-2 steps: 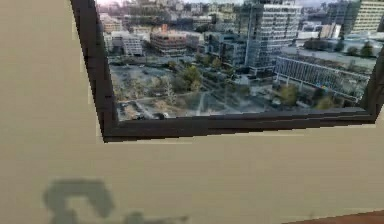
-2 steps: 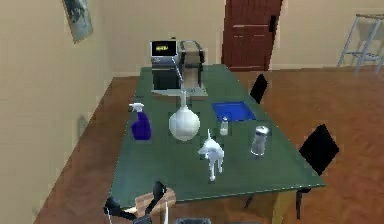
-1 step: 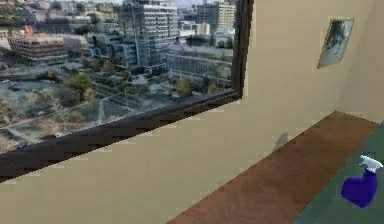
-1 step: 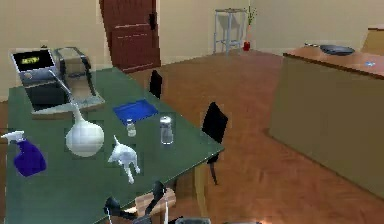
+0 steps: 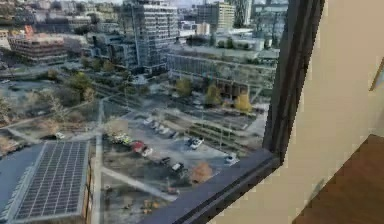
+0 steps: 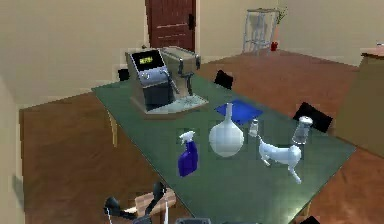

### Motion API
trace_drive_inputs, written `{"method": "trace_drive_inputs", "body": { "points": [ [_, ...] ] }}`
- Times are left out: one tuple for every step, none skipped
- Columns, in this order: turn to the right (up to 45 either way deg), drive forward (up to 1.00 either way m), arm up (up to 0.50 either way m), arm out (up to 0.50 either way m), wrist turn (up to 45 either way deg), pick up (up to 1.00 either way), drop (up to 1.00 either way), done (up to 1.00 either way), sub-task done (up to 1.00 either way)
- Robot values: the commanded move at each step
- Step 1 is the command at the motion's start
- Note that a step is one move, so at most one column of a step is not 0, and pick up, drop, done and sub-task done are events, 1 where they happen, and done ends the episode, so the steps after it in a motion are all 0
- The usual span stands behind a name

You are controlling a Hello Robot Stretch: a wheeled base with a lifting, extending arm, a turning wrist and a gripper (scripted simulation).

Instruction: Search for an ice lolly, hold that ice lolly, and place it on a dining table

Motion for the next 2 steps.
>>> {"method": "trace_drive_inputs", "body": {
  "points": [
    [45.0, 0.00, 0.00, 0.00, 0.0, 0.00, 0.00, 0.00, 0.00],
    [15.0, 0.00, 0.00, 0.00, 0.0, 0.00, 0.00, 0.00, 0.00]
  ]
}}
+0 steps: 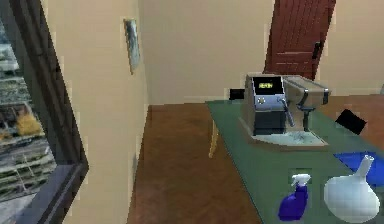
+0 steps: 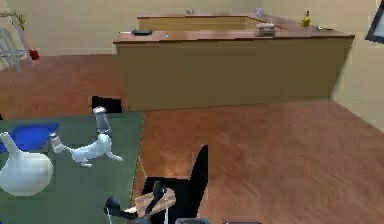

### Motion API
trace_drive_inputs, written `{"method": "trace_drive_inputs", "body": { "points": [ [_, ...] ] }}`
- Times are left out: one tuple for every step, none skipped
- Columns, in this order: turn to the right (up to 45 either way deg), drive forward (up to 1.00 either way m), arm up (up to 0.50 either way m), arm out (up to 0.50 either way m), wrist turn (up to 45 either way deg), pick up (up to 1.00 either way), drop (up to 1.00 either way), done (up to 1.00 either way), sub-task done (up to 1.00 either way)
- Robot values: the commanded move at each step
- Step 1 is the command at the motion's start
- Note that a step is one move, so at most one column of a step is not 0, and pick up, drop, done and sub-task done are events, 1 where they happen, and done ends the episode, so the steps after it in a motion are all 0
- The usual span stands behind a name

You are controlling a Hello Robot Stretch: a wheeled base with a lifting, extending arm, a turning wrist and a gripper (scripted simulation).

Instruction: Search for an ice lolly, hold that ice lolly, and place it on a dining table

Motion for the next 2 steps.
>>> {"method": "trace_drive_inputs", "body": {
  "points": [
    [0.0, 0.95, 0.00, 0.00, 0.0, 0.00, 0.00, 0.00, 0.00],
    [45.0, 0.00, 0.00, 0.00, 0.0, 0.00, 0.00, 0.00, 0.00]
  ]
}}
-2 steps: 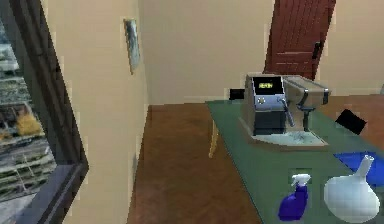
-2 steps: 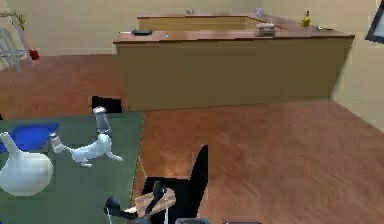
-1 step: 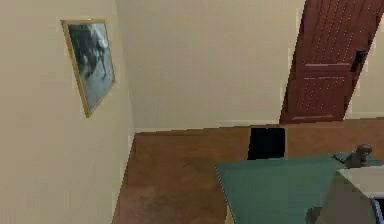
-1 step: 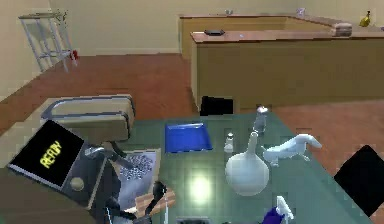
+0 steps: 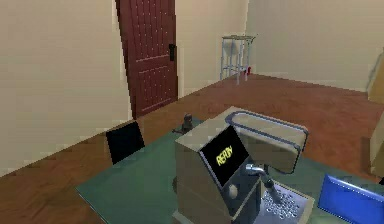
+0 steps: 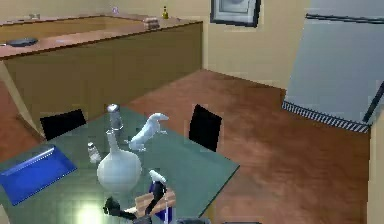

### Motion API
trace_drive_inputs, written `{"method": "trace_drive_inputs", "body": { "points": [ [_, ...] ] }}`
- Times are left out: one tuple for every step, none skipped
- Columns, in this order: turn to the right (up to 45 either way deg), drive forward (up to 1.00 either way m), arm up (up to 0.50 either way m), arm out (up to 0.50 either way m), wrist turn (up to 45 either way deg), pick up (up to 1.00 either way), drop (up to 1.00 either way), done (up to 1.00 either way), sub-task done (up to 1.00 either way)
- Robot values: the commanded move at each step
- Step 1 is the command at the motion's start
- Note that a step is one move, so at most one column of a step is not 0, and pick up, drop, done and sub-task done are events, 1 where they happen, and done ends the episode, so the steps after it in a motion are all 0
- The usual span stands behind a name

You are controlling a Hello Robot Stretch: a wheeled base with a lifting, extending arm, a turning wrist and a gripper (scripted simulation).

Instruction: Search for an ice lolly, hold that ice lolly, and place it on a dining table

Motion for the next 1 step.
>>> {"method": "trace_drive_inputs", "body": {
  "points": [
    [30.0, 0.00, 0.00, 0.00, 0.0, 0.00, 0.00, 0.00, 0.00]
  ]
}}
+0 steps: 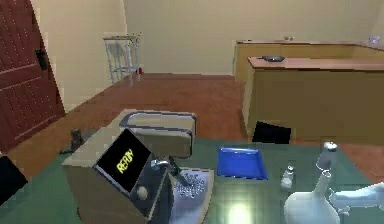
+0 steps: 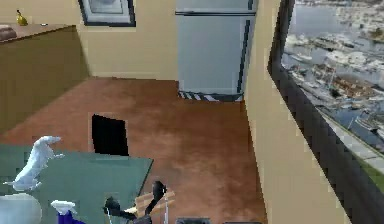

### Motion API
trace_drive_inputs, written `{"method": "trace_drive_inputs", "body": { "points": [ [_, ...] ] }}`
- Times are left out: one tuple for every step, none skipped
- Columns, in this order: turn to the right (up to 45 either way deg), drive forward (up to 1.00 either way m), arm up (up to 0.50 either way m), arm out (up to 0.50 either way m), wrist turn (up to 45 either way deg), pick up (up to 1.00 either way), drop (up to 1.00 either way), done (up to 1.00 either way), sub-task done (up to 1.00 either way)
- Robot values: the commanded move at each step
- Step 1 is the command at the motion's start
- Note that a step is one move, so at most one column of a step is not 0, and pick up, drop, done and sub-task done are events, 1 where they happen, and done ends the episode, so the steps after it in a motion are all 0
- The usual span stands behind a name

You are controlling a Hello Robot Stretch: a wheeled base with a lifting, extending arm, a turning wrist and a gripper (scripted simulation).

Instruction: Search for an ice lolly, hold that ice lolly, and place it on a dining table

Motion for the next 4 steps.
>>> {"method": "trace_drive_inputs", "body": {
  "points": [
    [-45.0, 0.00, 0.00, 0.00, 0.0, 0.00, 0.00, 0.00, 0.00],
    [-24.0, 0.00, 0.00, 0.00, 0.0, 0.00, 0.00, 0.00, 0.00],
    [0.0, 0.00, 0.00, 0.42, 0.0, 0.00, 0.00, 0.00, 0.00],
    [0.0, 0.00, 0.00, 0.00, -27.0, 0.00, 0.00, 0.00, 0.00]
  ]
}}
